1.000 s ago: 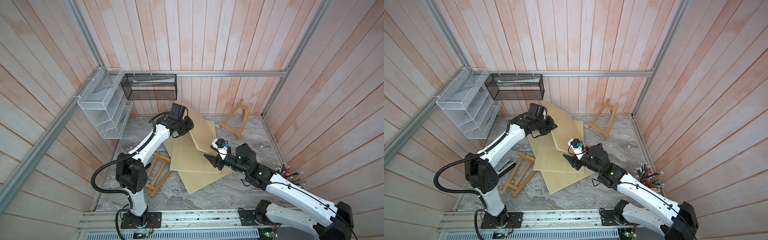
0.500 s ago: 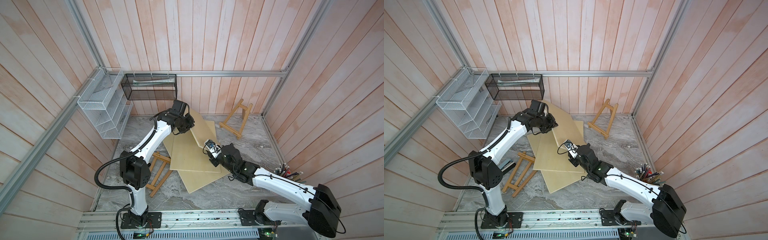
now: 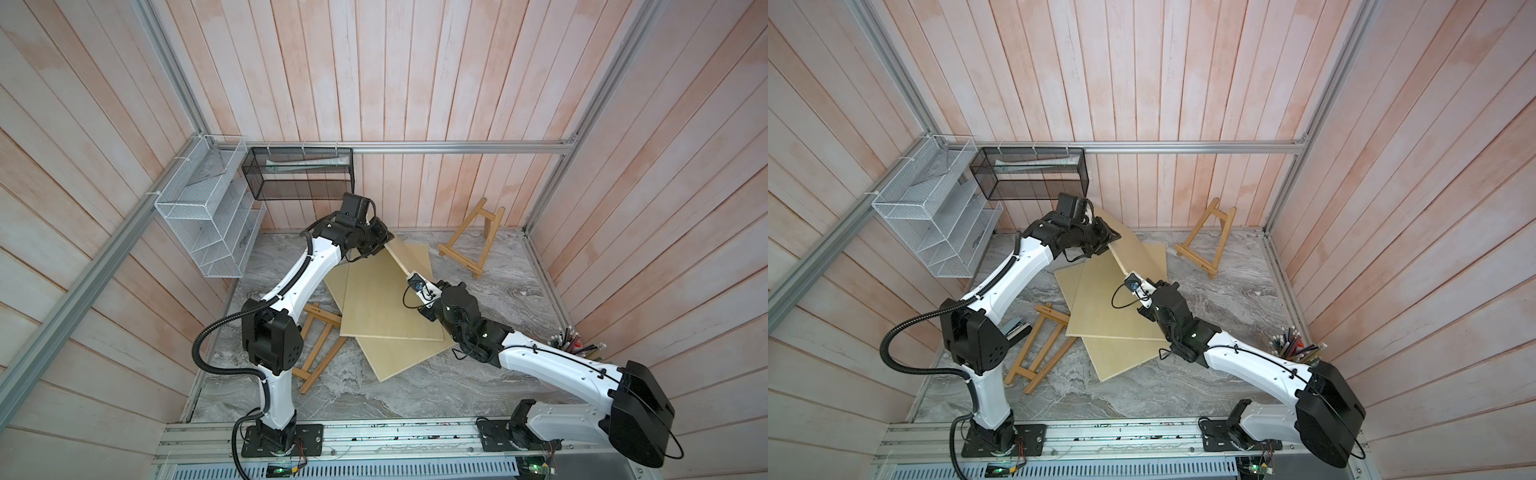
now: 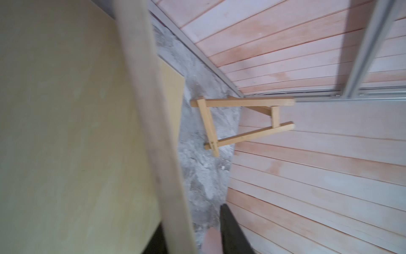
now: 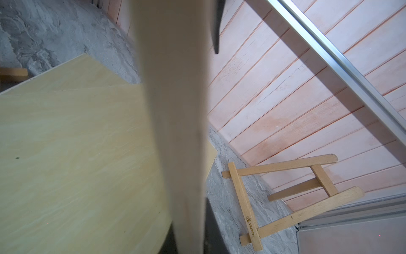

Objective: Assemble the easel
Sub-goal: Place the drawing board on the easel.

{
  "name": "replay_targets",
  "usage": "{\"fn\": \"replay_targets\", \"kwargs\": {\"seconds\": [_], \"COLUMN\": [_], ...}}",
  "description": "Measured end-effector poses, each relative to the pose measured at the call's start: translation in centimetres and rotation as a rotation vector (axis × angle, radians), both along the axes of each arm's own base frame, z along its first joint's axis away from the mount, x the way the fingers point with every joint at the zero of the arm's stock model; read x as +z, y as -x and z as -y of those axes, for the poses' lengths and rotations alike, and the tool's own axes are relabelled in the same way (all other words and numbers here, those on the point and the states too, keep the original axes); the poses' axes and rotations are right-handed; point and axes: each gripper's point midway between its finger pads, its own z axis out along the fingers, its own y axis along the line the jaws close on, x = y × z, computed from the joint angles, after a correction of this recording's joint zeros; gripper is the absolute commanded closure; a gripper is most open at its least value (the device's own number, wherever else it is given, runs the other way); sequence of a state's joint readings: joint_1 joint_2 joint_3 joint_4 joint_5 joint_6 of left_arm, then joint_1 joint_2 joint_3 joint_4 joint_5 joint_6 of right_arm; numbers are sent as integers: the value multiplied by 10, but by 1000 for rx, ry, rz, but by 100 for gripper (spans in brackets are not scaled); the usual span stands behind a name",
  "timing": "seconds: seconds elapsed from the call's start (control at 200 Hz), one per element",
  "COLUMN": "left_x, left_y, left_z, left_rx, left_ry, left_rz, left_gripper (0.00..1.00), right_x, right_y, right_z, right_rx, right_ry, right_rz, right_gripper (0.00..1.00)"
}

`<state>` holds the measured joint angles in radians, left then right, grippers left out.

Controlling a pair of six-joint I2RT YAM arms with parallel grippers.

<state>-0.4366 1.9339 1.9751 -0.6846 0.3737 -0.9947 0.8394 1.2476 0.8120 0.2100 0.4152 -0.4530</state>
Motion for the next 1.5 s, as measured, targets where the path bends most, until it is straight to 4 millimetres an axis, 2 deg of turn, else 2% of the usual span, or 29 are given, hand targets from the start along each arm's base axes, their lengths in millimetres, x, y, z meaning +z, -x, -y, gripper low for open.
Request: {"fn": "replay_targets", "kwargs": {"seconds": [0.065,0.23,0.405,0.54,0.65,0.84,0.955,1.095,1.275,1.4,1.5], "left_x": [8,26,44,50,45,36,38,39,36,20,6], "left_y": [-4,-15,-41,-54,-55,-53,-53,-55,-57,-55,-53], "left_z": [0,-5,-25,-39,-36,-33,-33,-36,-42,-45,-46], "left_rx": [-20,-48,-23,-4,-14,-33,-37,-36,-27,-24,-23], "left_ry": [18,72,121,124,129,128,128,128,124,115,108], "left_rz": [32,104,238,310,328,318,331,339,339,307,280], "left_gripper": [41,39,33,30,30,28,20,18,16,16,16], "right_x": [9,27,47,61,69,73,73,74,92,97,99], "right_y": [-4,-21,-42,-58,-68,-74,-75,-78,-100,-107,-108], "right_z": [1,13,39,54,60,65,69,78,109,127,130], "right_rx": [11,41,96,130,152,178,187,192,90,42,38], "right_ry": [-3,-15,-48,-56,-46,-38,-42,-48,-143,-168,-168], "right_rz": [-6,-34,-68,-83,-93,-107,-110,-111,-114,-98,-88], "right_gripper": [100,100,100,100,100,100,100,100,100,100,100]}}
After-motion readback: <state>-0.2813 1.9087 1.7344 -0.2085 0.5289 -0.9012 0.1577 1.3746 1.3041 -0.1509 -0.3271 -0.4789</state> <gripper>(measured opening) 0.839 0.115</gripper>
